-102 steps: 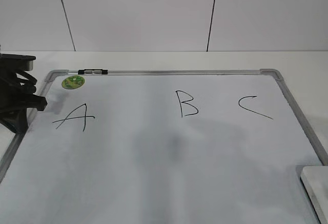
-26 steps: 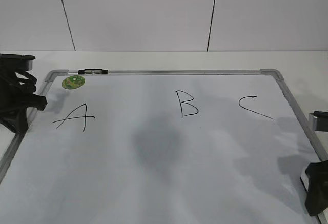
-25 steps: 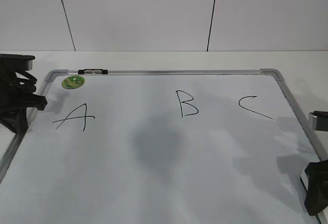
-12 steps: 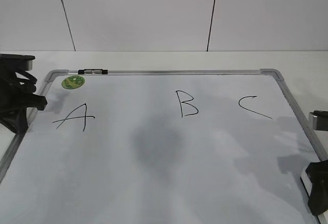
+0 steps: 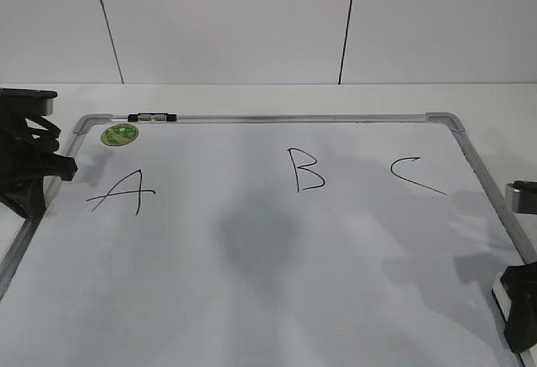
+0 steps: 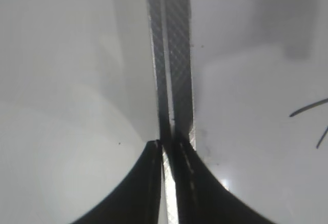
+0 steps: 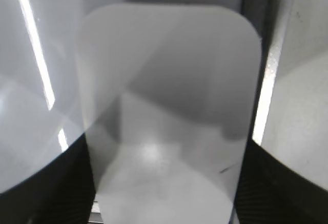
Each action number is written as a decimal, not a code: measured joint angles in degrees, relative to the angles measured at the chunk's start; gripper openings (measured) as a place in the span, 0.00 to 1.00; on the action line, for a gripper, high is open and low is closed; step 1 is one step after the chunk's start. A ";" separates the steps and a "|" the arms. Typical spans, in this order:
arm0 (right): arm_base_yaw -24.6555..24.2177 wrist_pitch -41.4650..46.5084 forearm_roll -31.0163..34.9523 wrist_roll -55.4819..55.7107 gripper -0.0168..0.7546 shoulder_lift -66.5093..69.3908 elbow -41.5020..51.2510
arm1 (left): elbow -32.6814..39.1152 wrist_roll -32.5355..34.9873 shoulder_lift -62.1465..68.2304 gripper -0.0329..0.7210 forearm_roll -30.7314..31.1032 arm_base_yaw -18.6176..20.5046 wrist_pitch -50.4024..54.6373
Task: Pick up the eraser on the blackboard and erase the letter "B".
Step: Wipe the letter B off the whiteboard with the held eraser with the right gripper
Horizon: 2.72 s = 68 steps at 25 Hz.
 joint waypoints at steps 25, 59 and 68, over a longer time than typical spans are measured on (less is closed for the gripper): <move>0.00 13.69 2.60 2.46 0.71 -5.00 -19.53 | 0.00 0.00 0.00 0.11 0.00 0.00 0.00; 20.38 14.93 -2.84 6.11 0.71 44.85 -73.60 | 0.00 0.00 0.00 0.11 -0.11 0.00 0.21; 20.59 17.63 -2.99 6.62 0.71 48.42 -78.47 | 0.00 0.00 0.00 0.11 -0.11 0.00 0.21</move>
